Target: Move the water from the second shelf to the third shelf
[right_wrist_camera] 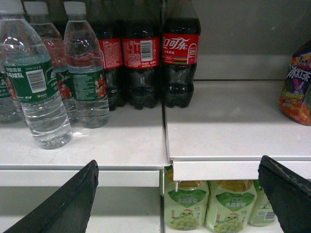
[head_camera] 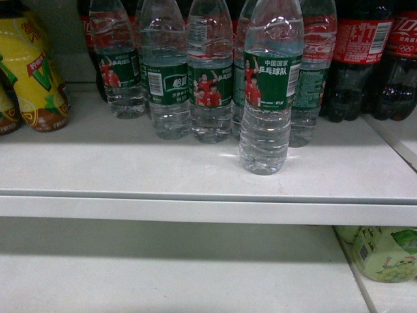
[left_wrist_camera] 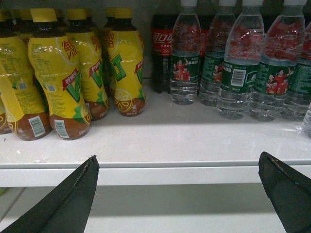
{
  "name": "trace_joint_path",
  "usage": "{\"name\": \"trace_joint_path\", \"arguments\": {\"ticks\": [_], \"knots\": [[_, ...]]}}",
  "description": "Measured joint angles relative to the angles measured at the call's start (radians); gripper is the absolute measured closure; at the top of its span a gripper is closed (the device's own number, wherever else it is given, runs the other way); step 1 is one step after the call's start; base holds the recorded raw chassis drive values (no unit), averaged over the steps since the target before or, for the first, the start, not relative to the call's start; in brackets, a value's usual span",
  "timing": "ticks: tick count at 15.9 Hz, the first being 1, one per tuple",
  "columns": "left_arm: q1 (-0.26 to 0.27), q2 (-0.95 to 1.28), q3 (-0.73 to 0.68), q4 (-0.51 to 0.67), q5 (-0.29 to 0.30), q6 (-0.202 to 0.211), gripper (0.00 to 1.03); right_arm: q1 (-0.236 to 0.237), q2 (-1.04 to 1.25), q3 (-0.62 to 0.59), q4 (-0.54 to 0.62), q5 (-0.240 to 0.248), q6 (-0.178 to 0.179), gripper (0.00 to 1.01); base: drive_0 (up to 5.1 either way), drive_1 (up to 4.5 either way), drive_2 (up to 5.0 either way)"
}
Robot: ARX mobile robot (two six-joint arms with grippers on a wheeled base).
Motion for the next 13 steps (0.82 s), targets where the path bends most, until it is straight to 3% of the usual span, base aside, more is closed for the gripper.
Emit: {"name": "trace_joint_path", "arguments": {"ticks": [5, 6, 7, 8, 9, 11, 13], "knots": [[0.000, 0.000, 0.000, 0.000, 0.000, 0.000, 0.05, 0.000, 0.001, 0.001, -0.003, 0.002, 0.003, 0.03, 0.0, 0.00, 0.0], [0.000, 0.000, 0.000, 0.000, 0.000, 0.000, 0.05, -0.166, 0.330, 0.132, 0.274, -0.096, 0.122, 0.03, 0.0, 0.00, 0.0], [0.000, 0.000, 0.000, 0.000, 0.000, 0.000, 0.05, -0.153, 0.588, 0.296, 0.443, -0.135, 0.112, 0.03, 0.0, 0.00, 0.0], [0.000, 0.000, 0.000, 0.000, 0.000, 0.000, 0.05, -0.114, 0.630, 0.299, 0.449, -0.129, 0.099, 0.03, 0.0, 0.00, 0.0], [0.000, 0.000, 0.000, 0.000, 0.000, 0.000, 0.05, -0.045, 0.673, 0.289, 0.468, -0.104, 0.074, 0.03, 0.0, 0.00, 0.0], [0.000, 0.000, 0.000, 0.000, 0.000, 0.000, 0.05, 0.127, 0.802, 0.248, 0.583, -0.035, 0.007, 0.03, 0.0, 0.00, 0.0], [0.000, 0.000, 0.000, 0.000, 0.000, 0.000, 0.05, 0.288, 0.996, 0.239, 0.710, 0.019, -0.029, 0.03, 0.0, 0.00, 0.0]]}}
